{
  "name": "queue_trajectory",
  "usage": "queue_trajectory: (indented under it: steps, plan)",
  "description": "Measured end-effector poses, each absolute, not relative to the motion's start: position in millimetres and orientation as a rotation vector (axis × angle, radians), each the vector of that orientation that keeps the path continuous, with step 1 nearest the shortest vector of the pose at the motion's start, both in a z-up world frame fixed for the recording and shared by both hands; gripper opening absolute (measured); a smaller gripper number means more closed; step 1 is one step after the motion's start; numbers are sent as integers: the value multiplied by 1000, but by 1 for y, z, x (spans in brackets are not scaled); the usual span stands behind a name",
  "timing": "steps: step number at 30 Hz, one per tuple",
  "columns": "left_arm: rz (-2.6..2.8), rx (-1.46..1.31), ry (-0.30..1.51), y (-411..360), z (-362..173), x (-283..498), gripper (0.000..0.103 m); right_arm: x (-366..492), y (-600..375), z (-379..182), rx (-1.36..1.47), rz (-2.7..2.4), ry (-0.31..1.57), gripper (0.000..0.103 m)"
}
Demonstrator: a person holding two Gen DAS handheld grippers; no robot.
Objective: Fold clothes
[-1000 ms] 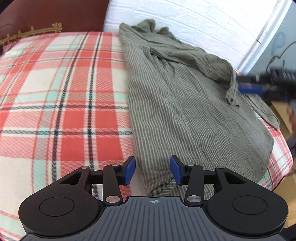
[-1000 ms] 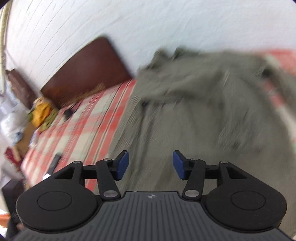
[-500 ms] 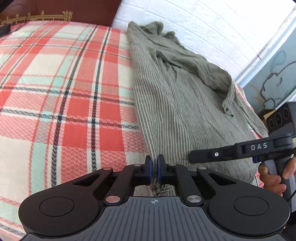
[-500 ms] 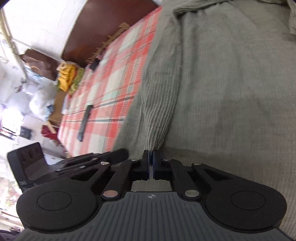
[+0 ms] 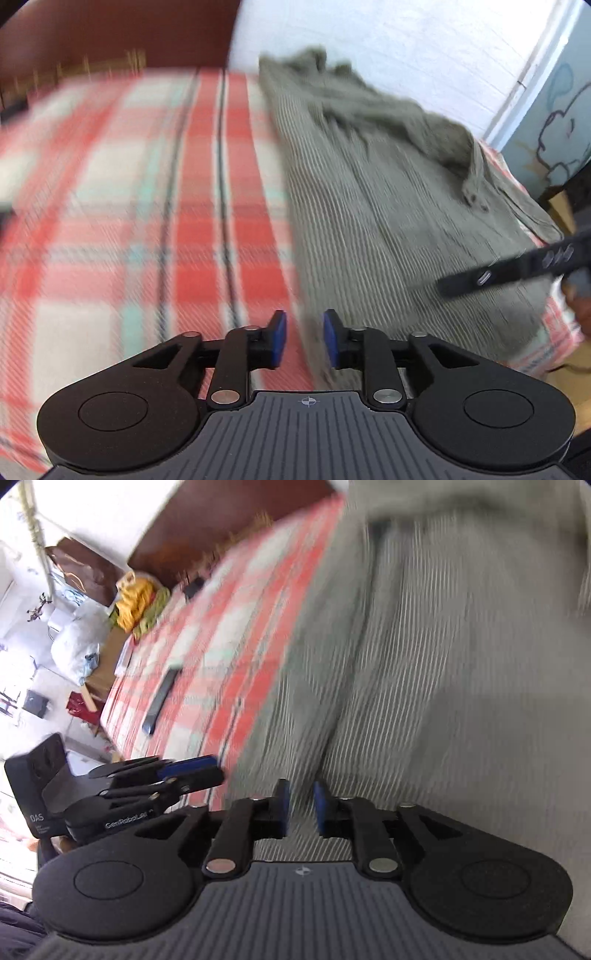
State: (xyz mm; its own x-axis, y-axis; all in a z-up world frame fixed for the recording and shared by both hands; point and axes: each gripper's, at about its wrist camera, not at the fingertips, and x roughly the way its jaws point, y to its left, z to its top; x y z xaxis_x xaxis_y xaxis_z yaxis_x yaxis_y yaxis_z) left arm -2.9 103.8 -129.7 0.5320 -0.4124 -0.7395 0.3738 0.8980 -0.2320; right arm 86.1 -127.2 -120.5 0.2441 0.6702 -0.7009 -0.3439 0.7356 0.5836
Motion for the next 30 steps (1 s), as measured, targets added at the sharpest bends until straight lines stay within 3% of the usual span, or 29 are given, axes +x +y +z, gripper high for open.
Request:
queue_trajectory:
  steps: [4, 6, 10, 16, 19, 21, 30]
  plan:
    - [-446, 31, 783, 94, -109, 19, 53, 130, -136, -70, 258, 686, 981, 25]
    - [-434, 70, 744, 79, -108, 36, 58, 160, -129, -49, 212, 665, 913, 41]
    - [-472, 84, 737, 51, -115, 70, 58, 232, -112, -29, 79, 639, 829, 42]
    - [-535, 131, 732, 25, -126, 107, 60, 336, -77, -52, -63, 598, 781, 43]
    - [-547, 131, 737, 22, -129, 125, 61, 371, -62, -68, -67, 562, 803, 39]
    - [-543, 127, 740, 21, -132, 140, 62, 383, -56, -76, -95, 557, 802, 22]
    - [-584, 130, 770, 10, -149, 162, 65, 436, -27, -108, -218, 531, 793, 17]
